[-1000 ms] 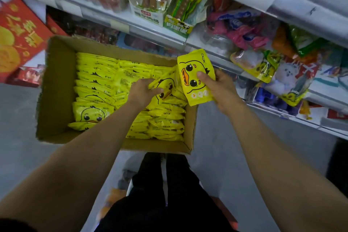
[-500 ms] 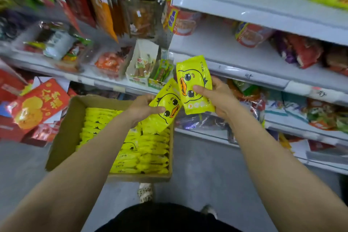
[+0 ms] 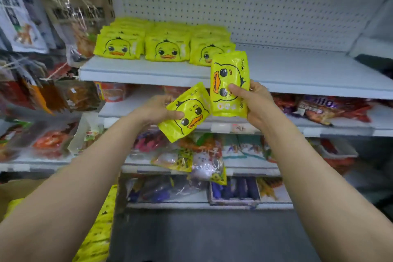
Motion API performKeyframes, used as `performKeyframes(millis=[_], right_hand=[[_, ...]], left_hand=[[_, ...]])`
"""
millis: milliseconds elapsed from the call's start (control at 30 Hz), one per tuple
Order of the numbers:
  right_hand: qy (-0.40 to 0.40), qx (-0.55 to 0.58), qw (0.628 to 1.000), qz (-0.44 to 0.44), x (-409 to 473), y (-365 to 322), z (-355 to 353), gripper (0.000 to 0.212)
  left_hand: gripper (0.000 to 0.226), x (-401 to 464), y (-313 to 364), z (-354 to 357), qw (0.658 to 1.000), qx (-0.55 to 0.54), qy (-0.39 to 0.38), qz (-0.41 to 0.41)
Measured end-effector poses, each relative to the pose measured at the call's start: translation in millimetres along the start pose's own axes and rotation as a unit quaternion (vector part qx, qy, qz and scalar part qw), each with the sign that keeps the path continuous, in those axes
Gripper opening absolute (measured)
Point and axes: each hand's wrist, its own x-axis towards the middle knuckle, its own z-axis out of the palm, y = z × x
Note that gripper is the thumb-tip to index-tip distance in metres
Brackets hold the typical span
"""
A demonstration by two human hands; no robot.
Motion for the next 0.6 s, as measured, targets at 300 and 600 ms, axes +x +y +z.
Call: performKeyframes(millis=[300, 600], right_hand=[[0.099, 0.042, 0.991, -0.074, 47.6, -62.1, -103.9, 0.037], [0.119, 0.002, 0.988, -0.101, 158.9, -90.2, -158.7, 0.028]], left_hand=[[0.049, 110.9, 107.0, 40.9, 0.992, 0.11, -0.02, 0.066], [0.032, 268.1, 172.9, 69.3, 0.965, 0.223, -0.091, 0.107]])
